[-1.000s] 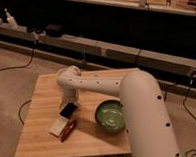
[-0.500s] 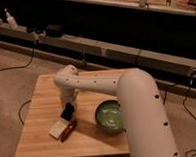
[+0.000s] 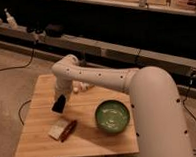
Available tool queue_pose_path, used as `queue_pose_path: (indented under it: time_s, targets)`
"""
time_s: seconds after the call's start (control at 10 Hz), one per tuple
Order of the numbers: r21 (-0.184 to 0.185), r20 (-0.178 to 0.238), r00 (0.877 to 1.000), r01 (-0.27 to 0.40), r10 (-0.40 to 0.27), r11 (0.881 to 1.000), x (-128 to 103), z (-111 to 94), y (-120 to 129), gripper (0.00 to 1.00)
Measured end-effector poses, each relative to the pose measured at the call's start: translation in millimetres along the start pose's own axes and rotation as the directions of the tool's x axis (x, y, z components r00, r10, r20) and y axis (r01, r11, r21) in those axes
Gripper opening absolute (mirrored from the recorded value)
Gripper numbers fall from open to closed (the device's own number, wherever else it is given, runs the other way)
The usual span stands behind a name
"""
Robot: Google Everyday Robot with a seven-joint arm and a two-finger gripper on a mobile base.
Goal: Place the eraser on the white sponge
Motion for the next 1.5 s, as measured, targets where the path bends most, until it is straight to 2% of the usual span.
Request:
queue_pose_path:
  time_s: [0.1,0.3,0.4,0.5,0.9,1.1,1.5]
  targets:
    - [0.004,0.016,1.0,-0.019,0.019,1.0,-7,-4,1,0.0]
    - [-0.043,0.107,0.992,-0.066,0.07,0.997,-37,9,16,0.0]
    - [-0.053,0.142,0.987,-0.071,0.078,0.996,-50,15,16,0.0]
    - [-0.06,0.156,0.984,-0.074,0.083,0.995,-56,18,16,0.0]
    - [-0.092,0.166,0.982,-0.071,0.086,0.993,-70,38,3,0.0]
    - [-0.117,0.171,0.979,-0.09,0.109,0.989,-75,46,3,0.1]
    - [-0.149,0.124,0.983,-0.115,0.134,0.982,-76,46,-1,0.53]
